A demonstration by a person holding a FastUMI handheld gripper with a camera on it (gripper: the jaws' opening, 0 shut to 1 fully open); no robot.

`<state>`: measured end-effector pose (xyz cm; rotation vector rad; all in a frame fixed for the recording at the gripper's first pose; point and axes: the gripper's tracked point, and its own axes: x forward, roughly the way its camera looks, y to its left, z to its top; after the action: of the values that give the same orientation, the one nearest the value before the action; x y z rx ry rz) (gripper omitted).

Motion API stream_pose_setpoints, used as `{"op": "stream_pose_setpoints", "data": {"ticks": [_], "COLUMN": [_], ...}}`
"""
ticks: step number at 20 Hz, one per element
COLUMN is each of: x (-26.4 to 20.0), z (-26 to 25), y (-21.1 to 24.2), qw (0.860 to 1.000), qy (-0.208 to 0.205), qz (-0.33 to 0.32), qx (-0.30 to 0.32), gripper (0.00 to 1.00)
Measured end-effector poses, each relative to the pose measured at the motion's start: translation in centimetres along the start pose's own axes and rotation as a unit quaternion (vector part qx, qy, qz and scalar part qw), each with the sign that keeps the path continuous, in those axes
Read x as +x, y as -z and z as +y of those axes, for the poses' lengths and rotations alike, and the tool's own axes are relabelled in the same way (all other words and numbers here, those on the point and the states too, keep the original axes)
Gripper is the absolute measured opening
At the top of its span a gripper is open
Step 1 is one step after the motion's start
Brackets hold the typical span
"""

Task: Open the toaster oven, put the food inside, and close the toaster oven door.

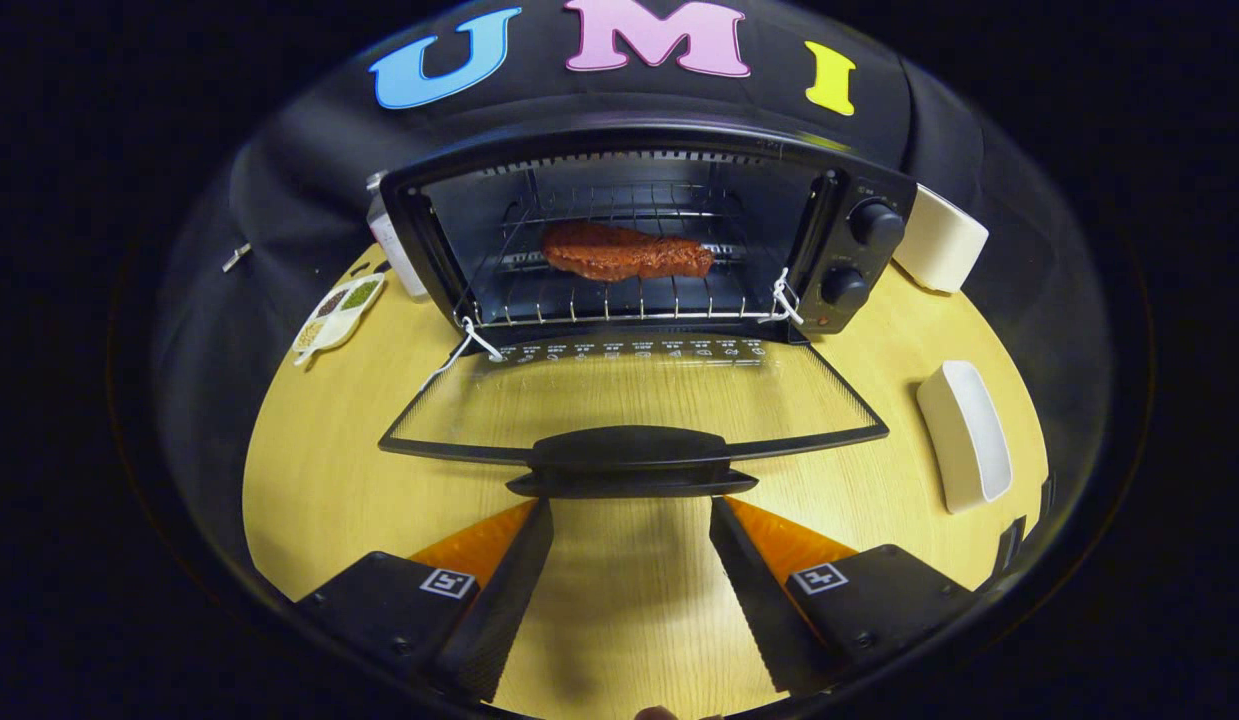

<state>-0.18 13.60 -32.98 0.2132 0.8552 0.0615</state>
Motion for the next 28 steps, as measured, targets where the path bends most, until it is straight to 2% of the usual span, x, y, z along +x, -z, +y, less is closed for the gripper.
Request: {"op": "stream_pose_setpoints", "data": {"ticks": [12, 17, 20, 28], "x": [-2.8, -3.9, -4.5, -5.5], "z": [0.1, 0.3, 0.6, -1.9], "y": [-2.8, -5.7, -6.5, -8.4], "qw": [0.998, 0.993, 0.992, 0.989], "qy": [-0.012, -0.014, -0.022, -0.012], "qz": [-0.064, -0.112, -0.119, -0.148], "qx": [0.005, -0.028, -0.021, -0.021], "gripper": [0.98, 0.98, 0.98, 0.98]}}
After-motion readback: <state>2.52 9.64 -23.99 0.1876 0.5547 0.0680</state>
